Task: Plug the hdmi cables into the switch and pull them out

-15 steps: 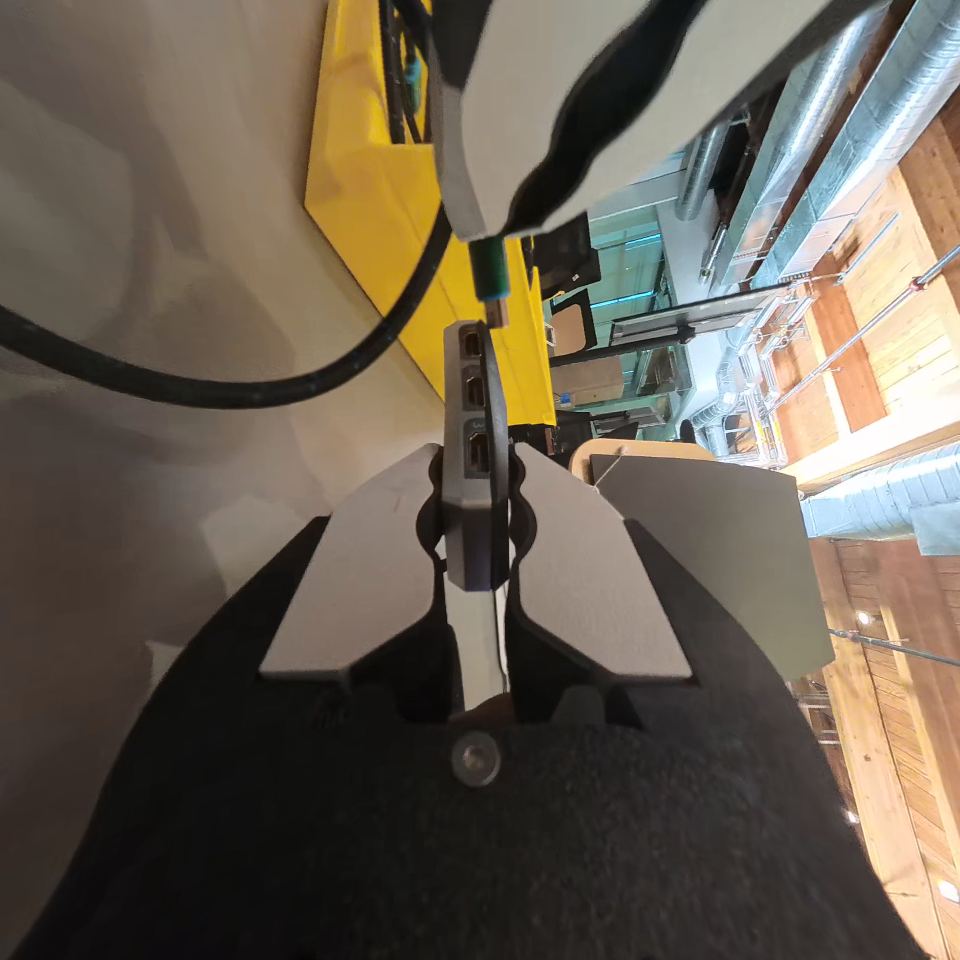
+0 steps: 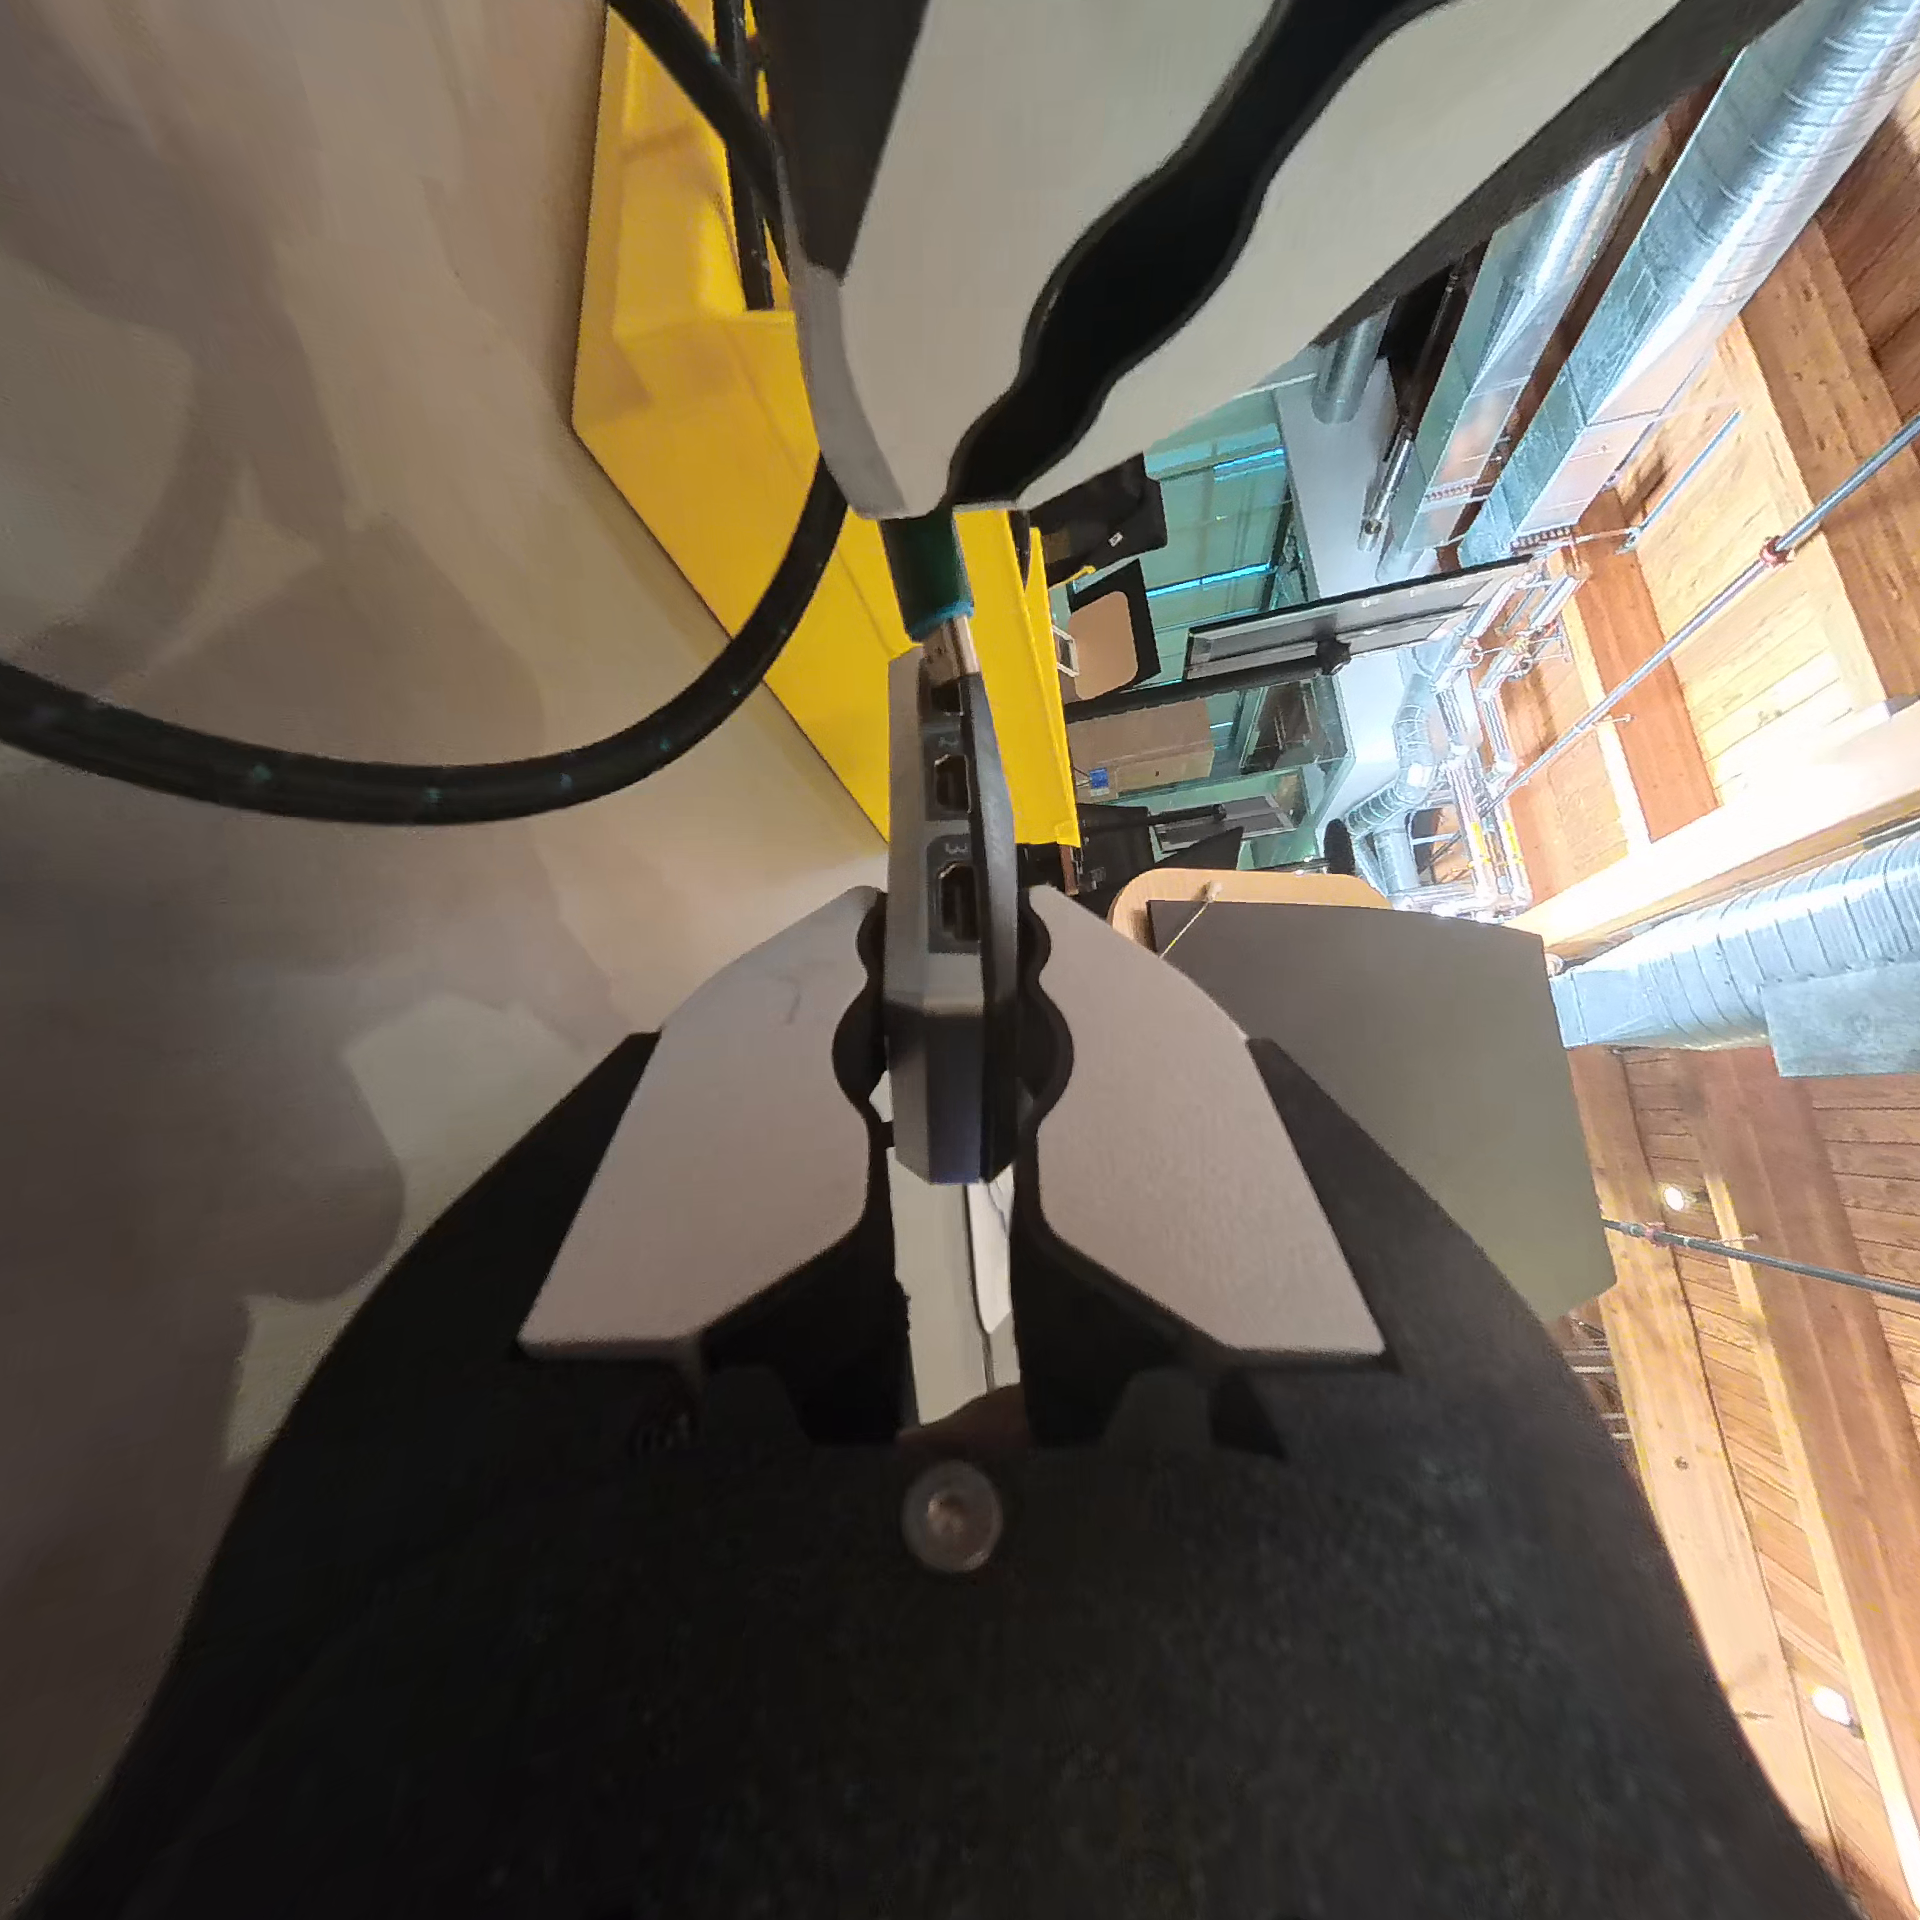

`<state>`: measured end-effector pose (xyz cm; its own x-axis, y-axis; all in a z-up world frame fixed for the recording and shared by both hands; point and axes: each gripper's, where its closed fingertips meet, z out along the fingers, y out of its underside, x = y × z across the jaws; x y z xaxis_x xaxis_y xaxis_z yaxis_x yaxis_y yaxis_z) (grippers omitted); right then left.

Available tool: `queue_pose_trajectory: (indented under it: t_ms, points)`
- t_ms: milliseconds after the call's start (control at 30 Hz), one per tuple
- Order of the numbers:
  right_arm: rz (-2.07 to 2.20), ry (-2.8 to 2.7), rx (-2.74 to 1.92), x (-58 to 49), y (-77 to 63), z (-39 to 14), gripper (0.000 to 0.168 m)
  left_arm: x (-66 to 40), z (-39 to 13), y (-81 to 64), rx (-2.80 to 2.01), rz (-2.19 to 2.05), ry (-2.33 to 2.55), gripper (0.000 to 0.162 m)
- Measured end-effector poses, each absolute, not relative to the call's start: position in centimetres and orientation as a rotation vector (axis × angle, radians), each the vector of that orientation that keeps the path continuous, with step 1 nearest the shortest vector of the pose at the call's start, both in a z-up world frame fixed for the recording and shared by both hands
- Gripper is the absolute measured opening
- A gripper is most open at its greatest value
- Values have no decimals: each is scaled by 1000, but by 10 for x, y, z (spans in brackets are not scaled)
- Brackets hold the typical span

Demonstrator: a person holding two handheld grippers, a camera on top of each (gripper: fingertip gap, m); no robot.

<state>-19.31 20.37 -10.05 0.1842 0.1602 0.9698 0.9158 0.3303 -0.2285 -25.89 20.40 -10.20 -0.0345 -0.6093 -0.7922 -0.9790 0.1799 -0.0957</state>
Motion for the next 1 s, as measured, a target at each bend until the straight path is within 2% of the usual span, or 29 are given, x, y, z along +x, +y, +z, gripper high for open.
queue_pose_trajectory:
  t_ms: [567, 1000]
  points:
    - [-780, -1313, -1085, -208, 198, -109, 21, -263, -113, 213, -1491, 932, 1692, 10]
    - [-696, -1306, -1136, -206, 198, -106, 21, -258, -112, 218, -1469, 908, 1639, 10]
